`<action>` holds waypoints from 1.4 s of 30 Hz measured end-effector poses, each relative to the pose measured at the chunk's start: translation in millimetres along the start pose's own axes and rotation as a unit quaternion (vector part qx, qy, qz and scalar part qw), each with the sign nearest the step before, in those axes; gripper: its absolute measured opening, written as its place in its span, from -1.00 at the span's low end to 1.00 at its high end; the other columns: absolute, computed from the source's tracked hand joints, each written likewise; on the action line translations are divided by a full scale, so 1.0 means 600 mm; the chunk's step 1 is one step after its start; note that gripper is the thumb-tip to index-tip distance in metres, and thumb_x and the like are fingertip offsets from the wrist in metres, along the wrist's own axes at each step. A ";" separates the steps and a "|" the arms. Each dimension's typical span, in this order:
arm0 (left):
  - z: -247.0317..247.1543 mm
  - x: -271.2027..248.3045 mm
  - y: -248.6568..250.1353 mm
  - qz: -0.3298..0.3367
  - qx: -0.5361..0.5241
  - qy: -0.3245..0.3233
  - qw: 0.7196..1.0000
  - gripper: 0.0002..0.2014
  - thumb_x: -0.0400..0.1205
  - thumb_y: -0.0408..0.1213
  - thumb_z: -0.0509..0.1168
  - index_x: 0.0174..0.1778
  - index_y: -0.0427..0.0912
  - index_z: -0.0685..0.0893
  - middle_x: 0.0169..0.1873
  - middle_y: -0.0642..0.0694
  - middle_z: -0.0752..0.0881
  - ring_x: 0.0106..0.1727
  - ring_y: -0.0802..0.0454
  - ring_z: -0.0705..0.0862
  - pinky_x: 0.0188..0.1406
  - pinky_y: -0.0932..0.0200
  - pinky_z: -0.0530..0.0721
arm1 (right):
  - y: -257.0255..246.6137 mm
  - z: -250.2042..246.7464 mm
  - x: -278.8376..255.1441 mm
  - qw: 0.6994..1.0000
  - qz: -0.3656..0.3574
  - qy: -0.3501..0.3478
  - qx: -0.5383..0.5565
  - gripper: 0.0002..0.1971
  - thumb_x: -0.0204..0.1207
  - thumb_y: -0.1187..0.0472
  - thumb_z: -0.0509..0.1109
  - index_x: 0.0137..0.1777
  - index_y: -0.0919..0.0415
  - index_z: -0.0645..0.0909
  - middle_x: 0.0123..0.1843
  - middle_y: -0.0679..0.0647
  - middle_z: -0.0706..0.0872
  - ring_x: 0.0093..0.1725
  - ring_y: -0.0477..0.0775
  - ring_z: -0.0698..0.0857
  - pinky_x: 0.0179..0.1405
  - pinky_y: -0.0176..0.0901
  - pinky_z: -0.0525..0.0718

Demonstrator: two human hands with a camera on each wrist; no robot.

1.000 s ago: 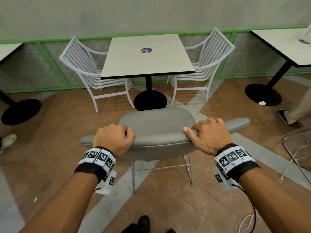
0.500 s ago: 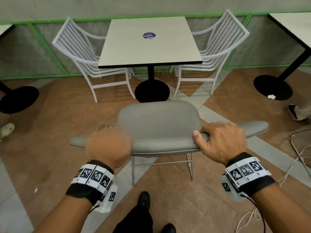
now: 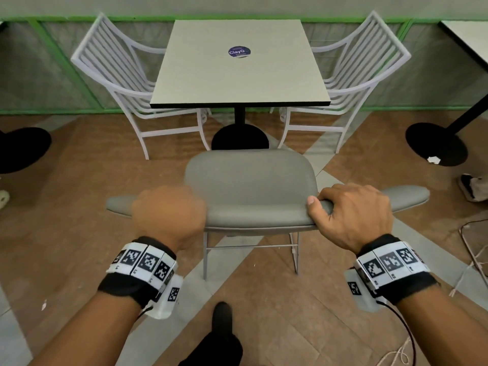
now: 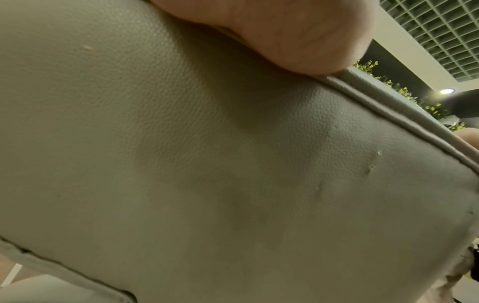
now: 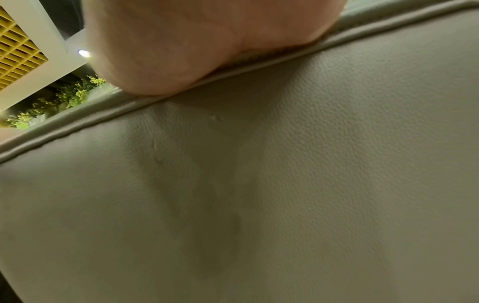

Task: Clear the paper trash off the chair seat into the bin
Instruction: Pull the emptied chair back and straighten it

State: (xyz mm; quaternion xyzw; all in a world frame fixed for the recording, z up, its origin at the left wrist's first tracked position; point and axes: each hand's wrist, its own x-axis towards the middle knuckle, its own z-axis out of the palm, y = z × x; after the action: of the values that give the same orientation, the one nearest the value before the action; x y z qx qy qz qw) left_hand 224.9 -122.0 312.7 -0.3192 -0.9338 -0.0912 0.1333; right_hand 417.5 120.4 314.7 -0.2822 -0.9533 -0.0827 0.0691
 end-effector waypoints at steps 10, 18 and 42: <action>0.051 0.184 -0.036 0.010 -0.008 -0.002 1.000 -0.72 0.45 -0.09 0.06 -0.56 -0.08 0.39 -0.63 -0.06 0.45 -0.56 -0.12 0.37 -0.34 0.11 0.27 | -0.029 0.013 0.173 1.000 0.014 0.002 -0.005 -0.45 0.56 -0.30 0.06 -0.41 0.04 0.63 -0.48 -0.06 0.61 -0.43 0.09 0.55 -0.42 -0.16 0.21; 0.084 0.289 -0.029 0.017 -0.014 0.005 1.000 -0.70 0.47 -0.11 0.12 -0.53 -0.16 0.55 -0.61 -0.07 0.43 -0.55 -0.11 0.34 -0.36 0.13 0.23 | -0.006 0.043 0.298 1.000 0.009 0.023 -0.004 -0.43 0.54 -0.31 0.02 -0.41 0.08 0.60 -0.49 -0.03 0.59 -0.44 0.14 0.55 -0.48 -0.20 0.14; 0.148 0.465 -0.050 0.001 -0.008 0.018 1.000 -0.61 0.45 -0.03 -0.02 -0.45 -0.16 0.61 -0.57 -0.12 0.58 -0.51 -0.14 0.45 -0.42 0.14 0.29 | -0.009 0.079 0.468 0.998 0.029 0.050 0.033 -0.43 0.52 -0.33 0.05 -0.42 0.09 0.57 -0.50 -0.01 0.51 -0.44 0.10 0.45 -0.46 -0.19 0.26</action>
State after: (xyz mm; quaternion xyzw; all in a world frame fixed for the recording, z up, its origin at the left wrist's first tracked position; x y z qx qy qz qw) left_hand -22.9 37.0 311.4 -0.3195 -0.9301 -0.1040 0.1481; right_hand 177.2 273.0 317.9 -0.3032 -0.9421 -0.0634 0.1288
